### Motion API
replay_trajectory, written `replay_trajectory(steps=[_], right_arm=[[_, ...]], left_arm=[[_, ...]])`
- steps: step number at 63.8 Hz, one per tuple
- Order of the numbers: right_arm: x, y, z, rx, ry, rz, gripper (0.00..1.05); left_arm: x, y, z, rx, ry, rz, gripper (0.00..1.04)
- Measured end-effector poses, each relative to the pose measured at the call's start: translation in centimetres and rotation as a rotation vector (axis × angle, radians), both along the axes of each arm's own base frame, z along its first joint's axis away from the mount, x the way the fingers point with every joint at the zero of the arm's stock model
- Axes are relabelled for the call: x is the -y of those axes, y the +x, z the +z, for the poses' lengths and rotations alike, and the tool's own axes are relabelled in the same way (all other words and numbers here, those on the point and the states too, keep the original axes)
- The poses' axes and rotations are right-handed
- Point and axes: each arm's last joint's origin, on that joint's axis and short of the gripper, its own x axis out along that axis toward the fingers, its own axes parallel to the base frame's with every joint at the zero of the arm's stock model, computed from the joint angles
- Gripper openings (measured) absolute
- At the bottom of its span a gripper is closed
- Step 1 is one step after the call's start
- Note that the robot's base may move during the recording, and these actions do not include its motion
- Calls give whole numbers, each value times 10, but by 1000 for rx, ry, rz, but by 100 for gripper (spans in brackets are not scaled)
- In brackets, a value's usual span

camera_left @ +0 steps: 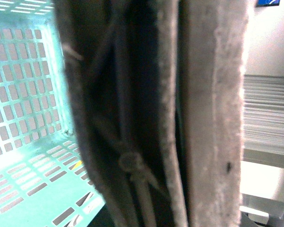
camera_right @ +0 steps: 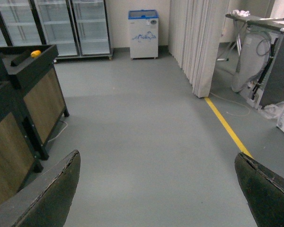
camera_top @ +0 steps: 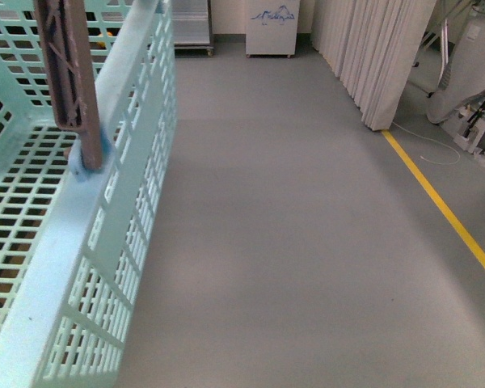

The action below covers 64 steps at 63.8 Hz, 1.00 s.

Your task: Pick lemon and mango into basket

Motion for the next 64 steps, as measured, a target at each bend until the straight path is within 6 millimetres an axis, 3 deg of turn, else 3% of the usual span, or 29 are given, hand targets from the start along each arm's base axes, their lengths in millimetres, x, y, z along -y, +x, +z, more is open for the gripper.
replay_trajectory(steps=[64], right_arm=[[0, 0, 0, -1, 0, 0, 96]], left_arm=[[-1, 0, -1, -5, 15, 4, 15]])
